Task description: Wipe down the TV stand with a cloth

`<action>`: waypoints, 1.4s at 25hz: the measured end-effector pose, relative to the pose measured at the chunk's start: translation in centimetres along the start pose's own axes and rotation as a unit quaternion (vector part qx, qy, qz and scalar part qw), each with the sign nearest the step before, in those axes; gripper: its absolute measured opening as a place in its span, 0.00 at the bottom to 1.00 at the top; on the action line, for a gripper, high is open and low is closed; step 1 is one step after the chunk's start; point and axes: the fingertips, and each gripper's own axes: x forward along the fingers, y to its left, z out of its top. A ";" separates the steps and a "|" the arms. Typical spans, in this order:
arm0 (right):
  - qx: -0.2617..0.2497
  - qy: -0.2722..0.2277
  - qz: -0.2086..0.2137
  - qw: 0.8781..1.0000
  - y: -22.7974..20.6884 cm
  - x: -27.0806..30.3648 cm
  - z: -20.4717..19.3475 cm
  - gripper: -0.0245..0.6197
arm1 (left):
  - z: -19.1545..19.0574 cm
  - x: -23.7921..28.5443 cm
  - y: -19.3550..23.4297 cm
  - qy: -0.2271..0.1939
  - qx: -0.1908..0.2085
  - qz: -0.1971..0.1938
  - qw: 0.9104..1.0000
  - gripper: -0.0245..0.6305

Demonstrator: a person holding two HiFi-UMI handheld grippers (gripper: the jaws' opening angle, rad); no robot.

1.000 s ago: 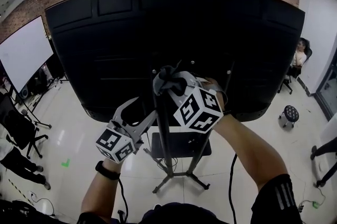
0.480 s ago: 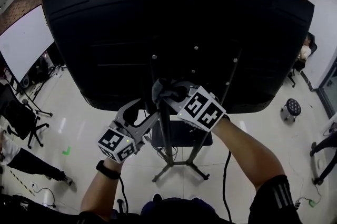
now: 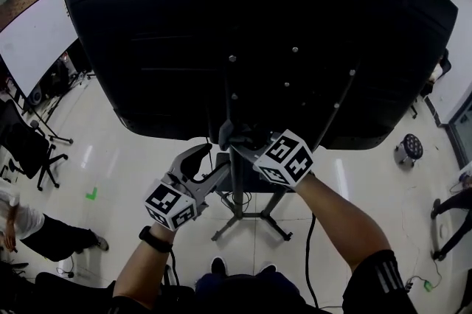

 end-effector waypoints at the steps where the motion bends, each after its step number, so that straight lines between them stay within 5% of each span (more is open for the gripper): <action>1: 0.004 0.003 -0.001 1.000 0.2 0.3 -0.6 0.09 | -0.6 -0.2 0.1 0.004 -0.005 0.001 1.000 0.45; 17: 0.044 0.078 -0.010 0.996 2.6 6.0 -15.0 0.09 | -13.2 -0.9 0.3 0.067 -0.057 -0.023 0.996 0.46; 35: 0.124 0.153 -0.028 0.980 5.3 13.7 -33.6 0.09 | -33.1 -1.9 2.2 0.173 -0.145 -0.030 0.974 0.48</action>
